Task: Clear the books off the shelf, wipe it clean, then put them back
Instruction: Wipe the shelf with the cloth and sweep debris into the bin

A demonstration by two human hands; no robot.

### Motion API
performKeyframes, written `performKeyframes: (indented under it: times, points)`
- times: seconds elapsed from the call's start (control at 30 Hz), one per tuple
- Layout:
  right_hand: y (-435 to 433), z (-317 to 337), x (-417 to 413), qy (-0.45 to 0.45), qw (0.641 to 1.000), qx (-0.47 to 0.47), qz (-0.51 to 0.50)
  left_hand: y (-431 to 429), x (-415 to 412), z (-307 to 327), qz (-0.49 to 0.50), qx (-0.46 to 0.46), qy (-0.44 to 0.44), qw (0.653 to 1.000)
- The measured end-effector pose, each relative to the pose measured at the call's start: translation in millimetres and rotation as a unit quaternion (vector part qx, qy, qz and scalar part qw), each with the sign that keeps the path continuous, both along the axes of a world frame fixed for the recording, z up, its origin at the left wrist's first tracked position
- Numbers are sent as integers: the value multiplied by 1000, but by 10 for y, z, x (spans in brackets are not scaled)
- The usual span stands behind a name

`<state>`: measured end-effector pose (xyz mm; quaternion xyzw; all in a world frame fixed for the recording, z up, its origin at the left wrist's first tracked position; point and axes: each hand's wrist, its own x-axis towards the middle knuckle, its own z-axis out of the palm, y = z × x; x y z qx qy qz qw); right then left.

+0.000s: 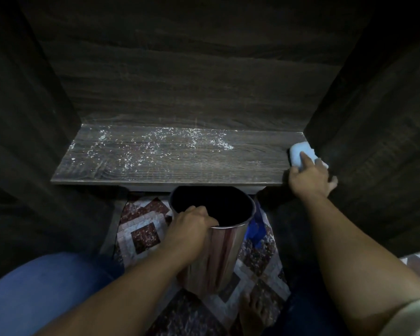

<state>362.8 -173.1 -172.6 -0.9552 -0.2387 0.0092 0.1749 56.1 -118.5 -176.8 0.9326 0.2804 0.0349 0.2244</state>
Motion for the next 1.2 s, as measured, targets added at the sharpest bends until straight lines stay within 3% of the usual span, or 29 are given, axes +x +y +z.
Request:
performKeyframes:
  times: [0.1, 0.47, 0.63, 0.77, 0.83, 0.93, 1.03, 1.2]
  points:
    - [131, -109, -17, 18, 997, 48, 64, 7, 57, -39, -5, -4, -17, 1000]
    - [502, -27, -892, -57, 964, 4, 261, 11, 161, -64, 5, 11, -58, 998]
    - [471, 77, -923, -5, 972, 97, 213, 17, 176, -59, 2, 15, -58, 998]
    - [433, 168, -616, -59, 975, 169, 135, 20, 170, -84, -3, 9, -59, 998]
    - [398, 153, -443, -54, 986, 127, 91, 31, 165, -96, 0, 9, -59, 998]
    - [332, -9, -263, -32, 998, -17, 45, 41, 148, -123, 3, 12, -69, 998]
    - [380, -111, -192, 27, 995, -10, 91, 44, 145, -121, -1, 8, -81, 997]
    - [593, -107, -313, 34, 979, 33, 198, 39, 126, -110, 2, 25, -78, 997]
